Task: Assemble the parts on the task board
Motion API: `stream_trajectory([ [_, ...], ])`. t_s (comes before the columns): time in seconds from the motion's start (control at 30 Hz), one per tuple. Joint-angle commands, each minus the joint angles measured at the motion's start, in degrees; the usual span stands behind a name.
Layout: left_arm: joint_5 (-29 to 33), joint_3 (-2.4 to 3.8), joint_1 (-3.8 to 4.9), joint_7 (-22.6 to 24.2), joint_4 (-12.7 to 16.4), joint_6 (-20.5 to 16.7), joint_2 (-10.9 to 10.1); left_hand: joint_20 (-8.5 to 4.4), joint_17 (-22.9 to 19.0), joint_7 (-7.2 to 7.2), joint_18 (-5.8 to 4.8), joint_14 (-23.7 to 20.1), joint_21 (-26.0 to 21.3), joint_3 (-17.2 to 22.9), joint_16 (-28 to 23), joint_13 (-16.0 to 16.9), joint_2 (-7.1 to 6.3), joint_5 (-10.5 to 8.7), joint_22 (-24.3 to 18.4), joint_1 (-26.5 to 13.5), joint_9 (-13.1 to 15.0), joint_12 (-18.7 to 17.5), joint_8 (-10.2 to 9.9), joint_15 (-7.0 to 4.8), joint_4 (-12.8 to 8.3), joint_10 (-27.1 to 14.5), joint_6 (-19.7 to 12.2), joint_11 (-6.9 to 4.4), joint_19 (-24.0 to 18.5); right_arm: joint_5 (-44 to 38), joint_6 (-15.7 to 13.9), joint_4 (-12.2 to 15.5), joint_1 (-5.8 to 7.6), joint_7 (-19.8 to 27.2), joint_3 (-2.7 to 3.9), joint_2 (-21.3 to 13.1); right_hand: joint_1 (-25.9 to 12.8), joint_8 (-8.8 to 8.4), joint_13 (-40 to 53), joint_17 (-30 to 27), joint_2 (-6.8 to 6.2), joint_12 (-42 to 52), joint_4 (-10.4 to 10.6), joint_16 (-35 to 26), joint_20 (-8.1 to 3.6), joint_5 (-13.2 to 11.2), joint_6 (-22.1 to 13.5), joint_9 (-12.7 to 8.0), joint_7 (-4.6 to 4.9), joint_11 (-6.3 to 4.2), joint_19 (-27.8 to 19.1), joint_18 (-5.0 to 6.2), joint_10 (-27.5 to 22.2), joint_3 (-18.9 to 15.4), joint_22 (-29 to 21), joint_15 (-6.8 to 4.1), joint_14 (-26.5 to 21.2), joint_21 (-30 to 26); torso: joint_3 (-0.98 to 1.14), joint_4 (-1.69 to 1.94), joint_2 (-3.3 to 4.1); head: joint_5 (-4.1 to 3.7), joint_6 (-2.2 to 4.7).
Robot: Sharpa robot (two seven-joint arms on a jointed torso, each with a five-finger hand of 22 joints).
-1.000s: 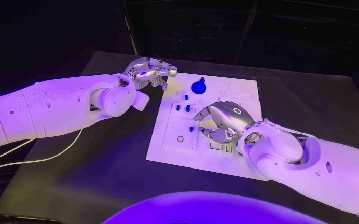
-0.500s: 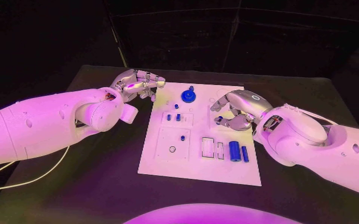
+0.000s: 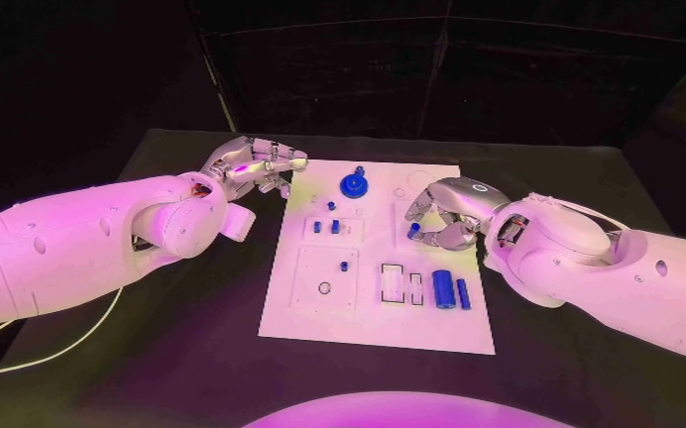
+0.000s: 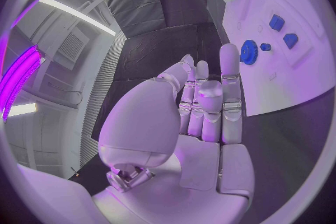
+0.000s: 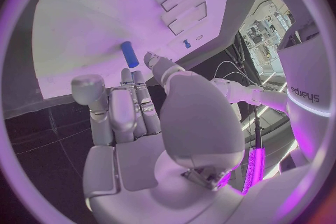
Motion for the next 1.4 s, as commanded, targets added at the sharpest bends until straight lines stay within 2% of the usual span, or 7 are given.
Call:
stream_trajectory([
  [0.03,0.1,0.04,0.08,0.3,0.2,0.9,0.0,-0.05,-0.1,0.17,0.62,-0.3,-0.2,0.1,-0.2,-0.1,0.27,-0.1,-0.1,0.1,-0.1,-0.2,0.1,0.09,-0.1,-0.5,-0.4,-0.07,-0.4,-0.3,2.5,-0.6,0.09,-0.8,0.02,0.6,0.7,0.11,-0.1,-0.1,0.43,0.3,0.1,-0.2,-0.2,-0.2,-0.2,0.1,0.02,0.06,0.0,0.74,-0.4,-0.3,-0.1,-0.04,1.0,-0.4,0.01,-0.01,-0.01,-0.24,-0.2],
  [0.13,0.1,0.04,0.08,0.3,0.2,0.9,0.0,-0.05,-0.1,0.17,0.62,-0.3,-0.2,0.1,-0.2,-0.1,0.27,-0.1,-0.1,0.1,-0.1,-0.2,0.1,0.09,-0.1,-0.5,-0.4,-0.07,-0.4,-0.8,2.3,-1.1,0.09,-1.0,0.02,1.1,1.2,0.19,-0.1,-0.1,0.97,0.5,0.2,-0.2,-0.2,-0.4,-0.1,0.1,0.08,0.11,0.1,0.73,-0.3,-0.2,-0.1,-0.01,1.0,-0.4,0.04,0.02,0.0,-0.49,-0.3],
  [0.4,0.1,0.04,0.08,0.2,0.1,0.9,0.0,-0.05,-0.1,0.17,0.62,-0.3,-0.2,0.1,-0.2,-0.1,0.27,-0.1,-0.1,0.1,-0.1,-0.2,0.1,0.09,-0.1,-0.5,-0.4,-0.07,-0.4,-1.1,3.3,-1.9,0.07,-1.1,0.0,2.3,2.4,0.9,0.1,0.2,2.4,2.0,0.4,0.1,-0.33,-0.7,2.0,0.4,0.0,-0.3,0.7,0.64,2.5,1.0,0.4,-0.34,1.2,-0.1,0.09,-0.01,0.01,-0.42,-0.51],
  [0.57,0.1,0.04,0.08,0.3,0.1,1.0,0.1,-0.05,-0.1,0.17,0.62,-0.3,-0.2,0.1,-0.2,-0.1,0.27,-0.1,-0.1,0.1,-0.1,-0.2,0.1,0.09,-0.1,-0.5,-0.4,-0.07,-0.4,-1.6,4.2,-2.2,0.07,-1.7,-0.02,2.6,3.7,1.21,0.3,0.7,3.34,3.0,0.0,0.6,-0.78,-2.8,3.4,0.5,-0.24,-0.92,1.1,0.55,5.3,2.6,1.0,-0.83,1.5,0.3,0.07,-0.04,-0.04,-0.56,-0.4],
  [0.8,0.1,0.04,0.08,0.3,0.0,1.1,0.1,-0.01,-0.1,0.21,0.62,-0.3,-0.2,0.2,-0.2,-0.1,0.32,-0.1,-0.1,0.0,-0.1,-0.2,0.1,0.14,0.0,-0.6,-0.5,-0.02,-0.4,-2.3,5.1,-2.9,0.05,-2.7,-0.03,2.9,3.9,1.24,0.2,0.8,3.37,2.9,-0.1,0.6,-0.89,-3.1,3.7,0.5,-0.31,-1.02,1.2,0.53,5.6,3.0,1.0,-0.9,1.5,0.3,0.06,0.01,-0.02,-0.87,-0.44],
  [0.9,0.1,0.04,0.08,0.2,0.0,1.2,0.1,-0.01,-0.1,0.21,0.62,-0.3,-0.2,0.2,-0.2,-0.1,0.32,-0.1,-0.1,0.0,-0.1,-0.2,0.1,0.14,0.0,-0.6,-0.5,-0.02,-0.4,-2.5,5.2,-3.2,0.05,-3.0,-0.03,3.0,4.0,1.23,0.2,0.7,3.33,2.9,-0.1,0.6,-0.9,-3.2,3.7,0.5,-0.31,-1.02,1.2,0.54,5.6,3.1,1.0,-0.91,1.5,0.3,0.06,0.0,-0.02,-0.75,-0.53],
  [1.4,0.1,0.04,0.08,0.1,0.0,1.3,0.1,-0.01,-0.1,0.21,0.62,-0.3,-0.2,0.2,-0.2,-0.1,0.32,-0.1,-0.1,0.0,-0.1,-0.2,0.1,0.14,0.0,-0.6,-0.5,-0.02,-0.4,-2.7,5.3,-3.6,0.03,-3.2,-0.05,3.4,3.0,0.7,-0.1,0.3,1.77,1.7,0.3,0.4,-0.79,-4.0,3.2,0.2,-0.18,-0.56,0.9,0.58,3.9,3.2,0.4,-0.59,1.4,-0.1,0.06,-0.03,-0.05,-0.61,-0.82],
])
